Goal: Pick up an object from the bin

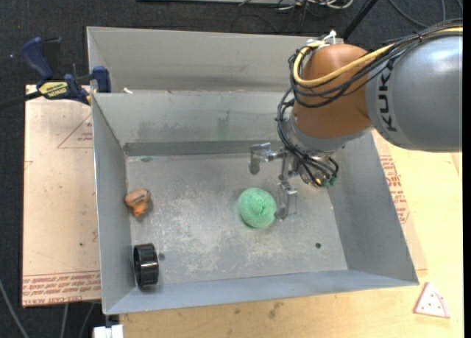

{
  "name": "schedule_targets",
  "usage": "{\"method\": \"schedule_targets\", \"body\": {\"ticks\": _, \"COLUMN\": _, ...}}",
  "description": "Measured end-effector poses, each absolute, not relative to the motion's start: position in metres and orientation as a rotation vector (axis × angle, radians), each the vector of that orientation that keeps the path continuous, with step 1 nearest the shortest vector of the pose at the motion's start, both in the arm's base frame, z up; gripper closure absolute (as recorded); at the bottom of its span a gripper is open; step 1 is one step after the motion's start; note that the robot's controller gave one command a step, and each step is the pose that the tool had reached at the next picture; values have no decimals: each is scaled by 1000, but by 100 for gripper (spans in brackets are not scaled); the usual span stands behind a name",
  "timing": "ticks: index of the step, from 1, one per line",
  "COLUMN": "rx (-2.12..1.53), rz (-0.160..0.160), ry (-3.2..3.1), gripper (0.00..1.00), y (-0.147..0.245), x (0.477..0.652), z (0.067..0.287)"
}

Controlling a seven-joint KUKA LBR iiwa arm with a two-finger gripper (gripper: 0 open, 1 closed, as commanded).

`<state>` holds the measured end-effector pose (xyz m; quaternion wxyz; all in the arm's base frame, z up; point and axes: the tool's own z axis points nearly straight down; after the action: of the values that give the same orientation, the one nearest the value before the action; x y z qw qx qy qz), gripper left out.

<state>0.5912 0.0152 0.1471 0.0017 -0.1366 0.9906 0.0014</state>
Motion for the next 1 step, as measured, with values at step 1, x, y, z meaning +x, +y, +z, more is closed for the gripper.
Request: {"method": "schedule_targets", "body": {"ticks": 1, "rx": -443, "rz": 1, "ry": 3108, "gripper": 0, "y": 7, "x": 591, "z": 141}}
